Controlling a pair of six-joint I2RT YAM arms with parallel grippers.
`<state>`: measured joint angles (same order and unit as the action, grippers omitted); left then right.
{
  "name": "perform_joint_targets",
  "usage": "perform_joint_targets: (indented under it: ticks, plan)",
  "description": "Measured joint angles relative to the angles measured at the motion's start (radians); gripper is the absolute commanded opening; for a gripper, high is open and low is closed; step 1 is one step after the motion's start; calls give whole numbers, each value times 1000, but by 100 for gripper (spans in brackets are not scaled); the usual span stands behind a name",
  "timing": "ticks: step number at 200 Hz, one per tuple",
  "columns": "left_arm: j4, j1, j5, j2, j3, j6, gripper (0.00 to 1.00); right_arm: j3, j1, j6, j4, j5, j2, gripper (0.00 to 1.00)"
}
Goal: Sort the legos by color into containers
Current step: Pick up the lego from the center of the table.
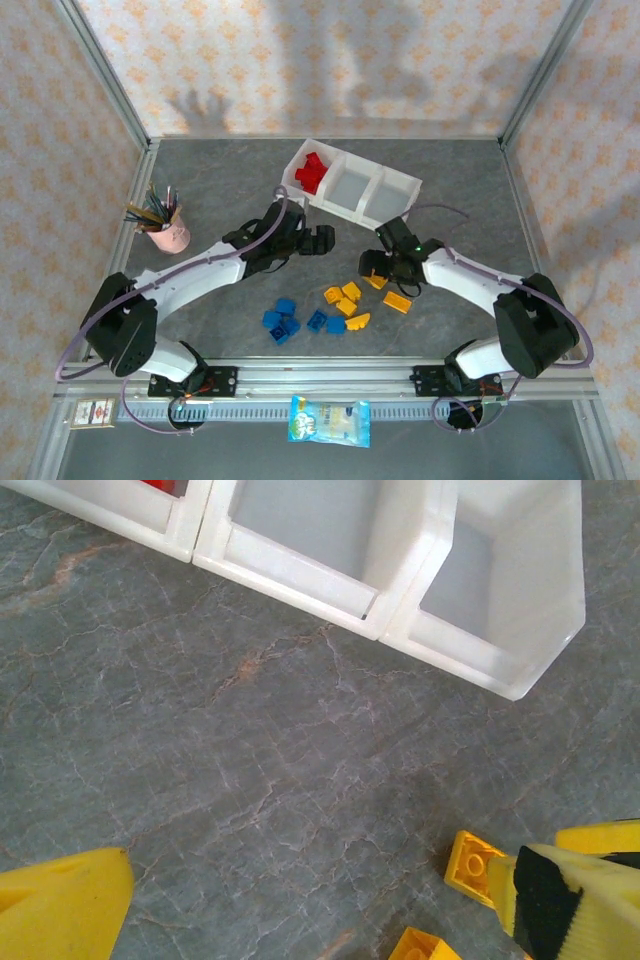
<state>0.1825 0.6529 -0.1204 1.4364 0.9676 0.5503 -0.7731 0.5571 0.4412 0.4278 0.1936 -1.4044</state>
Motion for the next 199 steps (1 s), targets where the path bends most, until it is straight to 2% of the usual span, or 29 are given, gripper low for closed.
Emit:
perform_joint_targets:
  ticks: [33, 121, 153, 199]
  plan:
    - [-17, 0, 1, -28, -26, 11, 99, 0, 48, 0, 14, -12, -7, 88]
    - [-16, 0, 8, -28, -27, 24, 99, -47, 55, -23, 32, -74, -139, 87]
    - [-16, 0, 8, -28, -27, 26, 99, -82, 50, -23, 32, -133, -150, 80]
    - [-16, 0, 10, -28, -27, 26, 99, -114, 42, -42, 24, -142, -198, 63]
